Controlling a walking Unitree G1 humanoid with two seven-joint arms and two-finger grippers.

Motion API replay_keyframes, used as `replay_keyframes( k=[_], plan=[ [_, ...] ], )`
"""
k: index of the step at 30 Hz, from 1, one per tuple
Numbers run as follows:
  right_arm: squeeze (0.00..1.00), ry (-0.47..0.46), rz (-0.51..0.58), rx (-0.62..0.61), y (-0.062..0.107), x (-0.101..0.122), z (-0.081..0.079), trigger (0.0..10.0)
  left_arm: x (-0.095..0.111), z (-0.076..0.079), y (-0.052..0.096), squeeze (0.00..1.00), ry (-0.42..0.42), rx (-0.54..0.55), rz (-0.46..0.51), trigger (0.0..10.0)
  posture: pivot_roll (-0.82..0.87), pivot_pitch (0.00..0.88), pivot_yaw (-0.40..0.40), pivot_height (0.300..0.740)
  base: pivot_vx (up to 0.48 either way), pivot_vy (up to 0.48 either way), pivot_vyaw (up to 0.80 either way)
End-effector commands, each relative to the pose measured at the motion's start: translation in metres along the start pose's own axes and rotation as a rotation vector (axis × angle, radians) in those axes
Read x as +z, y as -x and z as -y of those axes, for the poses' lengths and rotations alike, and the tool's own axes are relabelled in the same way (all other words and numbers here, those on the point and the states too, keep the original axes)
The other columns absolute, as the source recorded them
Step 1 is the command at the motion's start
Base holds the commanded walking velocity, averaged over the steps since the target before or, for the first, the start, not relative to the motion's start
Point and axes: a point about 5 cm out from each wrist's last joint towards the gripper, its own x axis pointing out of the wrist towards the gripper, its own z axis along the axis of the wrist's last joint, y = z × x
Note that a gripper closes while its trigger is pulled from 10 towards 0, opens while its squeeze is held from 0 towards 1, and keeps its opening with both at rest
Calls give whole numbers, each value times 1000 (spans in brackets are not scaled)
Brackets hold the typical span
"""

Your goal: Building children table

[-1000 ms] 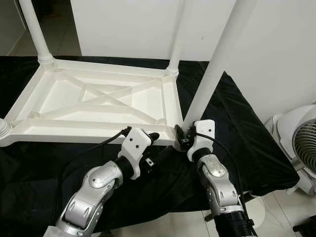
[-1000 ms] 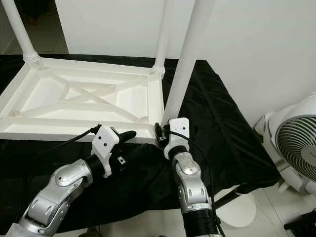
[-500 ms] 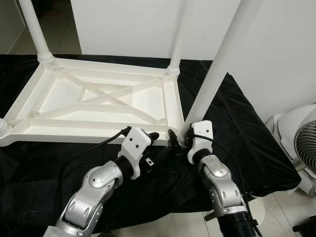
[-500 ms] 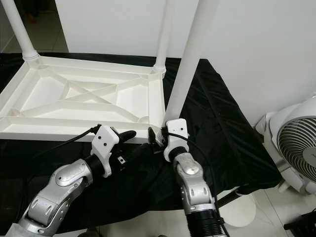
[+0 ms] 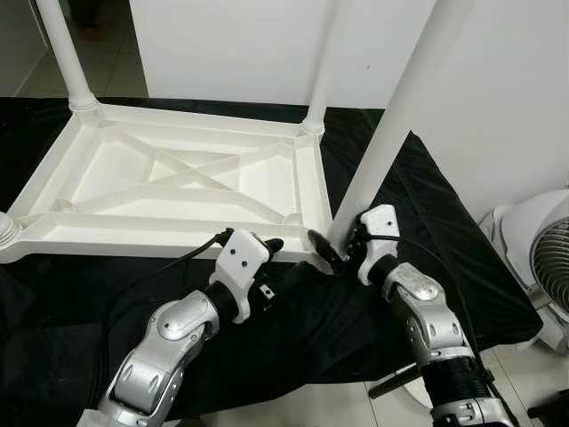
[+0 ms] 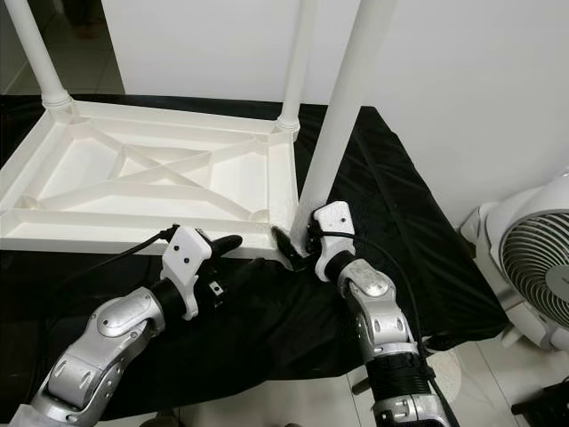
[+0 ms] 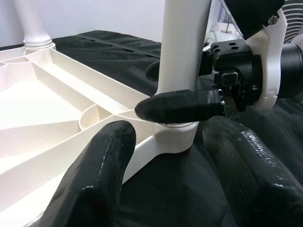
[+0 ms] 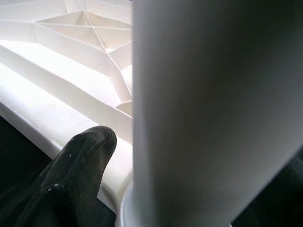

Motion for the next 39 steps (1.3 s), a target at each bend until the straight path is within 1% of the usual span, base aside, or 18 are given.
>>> replay_keyframes(
  k=[1, 2, 4, 5, 8, 10, 12, 19, 20, 22, 23, 28, 33, 35, 36, 37, 38, 39],
  plan=[
    [0, 11, 3, 26, -1, 0, 2, 10000, 2, 2, 1, 0, -3, -1, -2, 10000, 210, 45, -101, 740, 0, 0, 0],
    [0, 34, 1, 65, -5, -1, 3, 10000, 2, 2, 2, 0, -7, 4, -7, 10000, 225, 40, -100, 740, 0, 0, 0],
    [0, 34, 1, 65, -5, -1, 3, 10000, 2, 2, 2, 0, -7, 4, -7, 10000, 225, 40, -100, 740, 0, 0, 0],
    [0, 56, -12, 95, -10, -4, 4, 10000, 1, 2, 3, 0, -13, 5, -14, 10000, 237, 30, -95, 740, 0, 0, 0],
    [0, 56, -12, 95, -10, -4, 4, 10000, 1, 2, 3, 0, -13, 5, -14, 10000, 237, 30, -95, 740, 0, 0, 0],
    [0, 83, -32, 151, -18, -8, 4, 10000, 1, 2, 5, 0, -22, 7, -22, 10000, 255, 22, -90, 740, 0, 0, 0],
    [0, 90, -36, 175, -21, -8, 5, 10000, 2, 1, 5, 0, -24, 9, -23, 10000, 255, 22, -90, 740, 0, 0, 0],
    [0, 97, -38, 225, -24, -9, 5, 10000, 2, 1, 7, 0, -28, 15, -24, 10000, 264, 24, -89, 740, 0, 0, 0],
    [0, 96, -42, 255, -24, -10, 4, 4471, 2, 1, 8, 0, -21, 15, -25, 10000, 265, 24, -88, 740, 0, 0, 0],
    [0, 96, -42, 255, -24, -10, 4, 4471, 2, 1, 8, 0, -21, 15, -25, 10000, 265, 24, -88, 740, 0, 0, 0],
    [0, 81, -43, 293, -22, -11, 4, 0, 3, 2, 9, 0, -7, 16, -20, 10000, 263, 26, -89, 740, 0, 0, 0],
    [0, 53, -41, 328, -17, -15, 4, 0, 3, 3, 10, 0, 0, 18, -16, 10000, 259, 32, -93, 740, 0, 0, 0],
    [0, 51, -38, 332, -15, -16, 4, 0, 4, 3, 9, 0, 1, 18, -15, 10000, 255, 34, -94, 740, 0, 0, 0],
    [0, -5, -28, 252, -8, -21, 8, 0, 3, 3, 9, 0, 9, 20, -14, 10000, 245, 43, -105, 740, 0, 0, 0],
    [0, -5, -28, 252, -8, -21, 8, 0, 3, 3, 9, 0, 9, 20, -14, 10000, 245, 43, -105, 740, 0, 0, 0],
    [0, -26, -28, 200, -5, -23, 10, 0, 3, 4, 8, 0, 9, 21, -14, 10000, 237, 48, -108, 740, 0, 0, 0],
    [0, -26, -28, 200, -5, -23, 10, 0, 3, 4, 8, 0, 9, 21, -14, 10000, 237, 48, -108, 740, 0, 0, 0],
    [0, -42, -22, 149, -3, -24, 11, 0, 3, 4, 8, 0, 10, 22, -14, 10000, 233, 54, -109, 740, 0, 0, 0]
  ],
)
